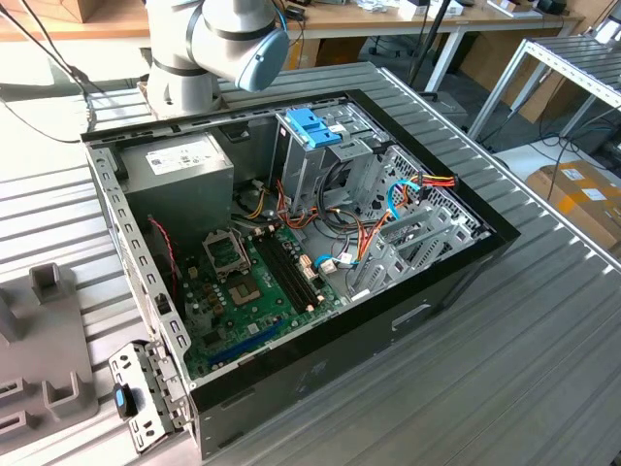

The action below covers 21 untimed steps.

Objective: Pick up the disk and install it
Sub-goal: 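Pick up the disk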

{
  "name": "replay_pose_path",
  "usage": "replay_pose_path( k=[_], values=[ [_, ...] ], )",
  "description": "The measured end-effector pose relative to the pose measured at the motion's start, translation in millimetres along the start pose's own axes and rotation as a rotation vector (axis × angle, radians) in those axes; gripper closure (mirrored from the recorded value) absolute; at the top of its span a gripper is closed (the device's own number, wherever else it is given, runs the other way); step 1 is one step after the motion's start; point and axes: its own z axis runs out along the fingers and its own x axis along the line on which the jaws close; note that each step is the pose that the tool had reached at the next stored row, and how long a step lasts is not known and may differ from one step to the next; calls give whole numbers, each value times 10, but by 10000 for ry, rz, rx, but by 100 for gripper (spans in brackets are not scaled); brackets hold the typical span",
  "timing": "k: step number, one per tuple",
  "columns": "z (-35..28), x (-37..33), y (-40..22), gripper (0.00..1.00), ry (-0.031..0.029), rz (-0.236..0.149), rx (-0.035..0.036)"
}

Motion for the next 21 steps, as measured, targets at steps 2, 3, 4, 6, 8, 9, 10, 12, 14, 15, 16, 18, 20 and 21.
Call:
replay_pose_path(
  k=[2, 3, 4, 6, 8, 9, 10, 12, 14, 15, 16, 18, 20, 21],
  values=[
    [-9, -1, 1, 63, -7, 0, -1],
    [-13, -1, 1, 63, -11, -1, -1],
    [-18, -1, 1, 63, -14, -1, -2],
    [-28, -2, 1, 63, -22, -1, -2],
    [-38, -3, 2, 63, -29, -1, -2],
    [-43, -3, 2, 63, -32, -1, -3],
    [-48, -3, 2, 63, -36, -2, -3],
    [-70, -4, 3, 63, -53, -3, -5],
    [-82, -5, 4, 63, -61, -2, -6],
    [-92, -6, 5, 63, -69, -3, -7],
    [-100, -7, 5, 63, -75, -3, -6],
    [-115, -8, 6, 63, -85, -3, -8],
    [-141, -9, 7, 63, -104, -4, -9],
    [-148, -10, 7, 63, -108, -5, -10]
  ],
)
